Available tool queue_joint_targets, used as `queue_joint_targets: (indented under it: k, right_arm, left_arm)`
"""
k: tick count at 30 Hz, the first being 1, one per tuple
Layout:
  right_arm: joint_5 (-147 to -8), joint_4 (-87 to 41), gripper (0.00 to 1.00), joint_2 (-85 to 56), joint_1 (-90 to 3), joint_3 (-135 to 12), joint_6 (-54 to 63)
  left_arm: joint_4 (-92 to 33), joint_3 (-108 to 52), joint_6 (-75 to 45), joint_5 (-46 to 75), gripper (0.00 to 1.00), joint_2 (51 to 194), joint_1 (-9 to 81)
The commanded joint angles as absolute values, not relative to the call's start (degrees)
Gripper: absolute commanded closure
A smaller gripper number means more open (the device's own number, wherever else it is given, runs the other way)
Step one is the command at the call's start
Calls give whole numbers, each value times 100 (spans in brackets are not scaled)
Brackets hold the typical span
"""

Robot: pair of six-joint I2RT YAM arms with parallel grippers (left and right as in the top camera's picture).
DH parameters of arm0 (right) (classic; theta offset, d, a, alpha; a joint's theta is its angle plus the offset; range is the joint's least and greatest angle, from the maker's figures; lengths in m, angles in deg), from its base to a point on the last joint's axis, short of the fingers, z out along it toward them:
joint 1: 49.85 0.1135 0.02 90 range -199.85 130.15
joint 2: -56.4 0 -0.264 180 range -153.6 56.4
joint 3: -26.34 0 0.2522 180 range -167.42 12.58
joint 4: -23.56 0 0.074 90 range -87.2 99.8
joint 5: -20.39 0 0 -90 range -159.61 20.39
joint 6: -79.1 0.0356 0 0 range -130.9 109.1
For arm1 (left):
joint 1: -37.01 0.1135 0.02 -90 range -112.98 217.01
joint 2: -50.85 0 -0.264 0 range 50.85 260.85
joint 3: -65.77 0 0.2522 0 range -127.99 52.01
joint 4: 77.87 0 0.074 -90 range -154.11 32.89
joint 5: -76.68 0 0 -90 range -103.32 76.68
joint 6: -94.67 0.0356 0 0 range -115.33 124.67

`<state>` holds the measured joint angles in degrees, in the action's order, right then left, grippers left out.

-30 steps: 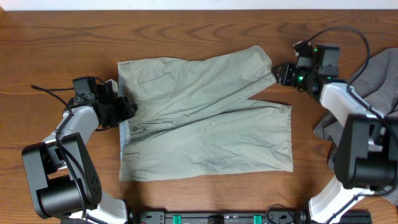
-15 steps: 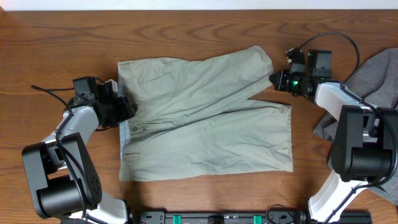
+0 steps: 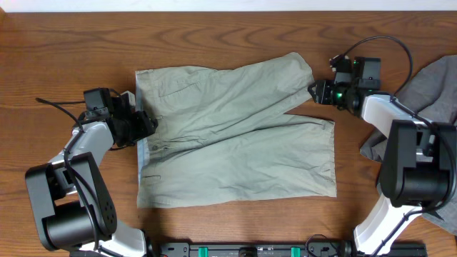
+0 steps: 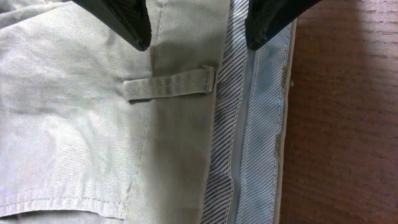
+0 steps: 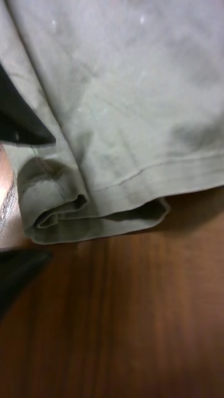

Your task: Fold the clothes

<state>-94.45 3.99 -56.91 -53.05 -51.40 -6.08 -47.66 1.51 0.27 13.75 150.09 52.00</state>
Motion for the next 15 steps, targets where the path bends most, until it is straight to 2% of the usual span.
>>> queue_joint_targets:
  k: [1, 3, 4, 9, 15]
  right_arm:
    - [-9703, 323, 73, -5925, -5110, -5147, -671]
    - [-9957, 248, 95, -5886, -5095, -5149, -671]
    - [-10121, 213, 99, -5840, -5108, -5149, -671]
    - [-10350, -438, 99, -5265, -5307, -5149, -702]
    - [-9902, -1662, 99, -4238, -5593, -5149, -1576]
  left_arm:
    - [-4773, 171, 123, 1436, 49, 15042, 5198]
    - [-4766, 171, 120, 1436, 49, 15042, 5198]
    - [-4762, 171, 120, 1436, 49, 15042, 5198]
    - [-4747, 171, 120, 1436, 49, 15042, 5198]
    - [-4751, 171, 120, 1436, 49, 15042, 5198]
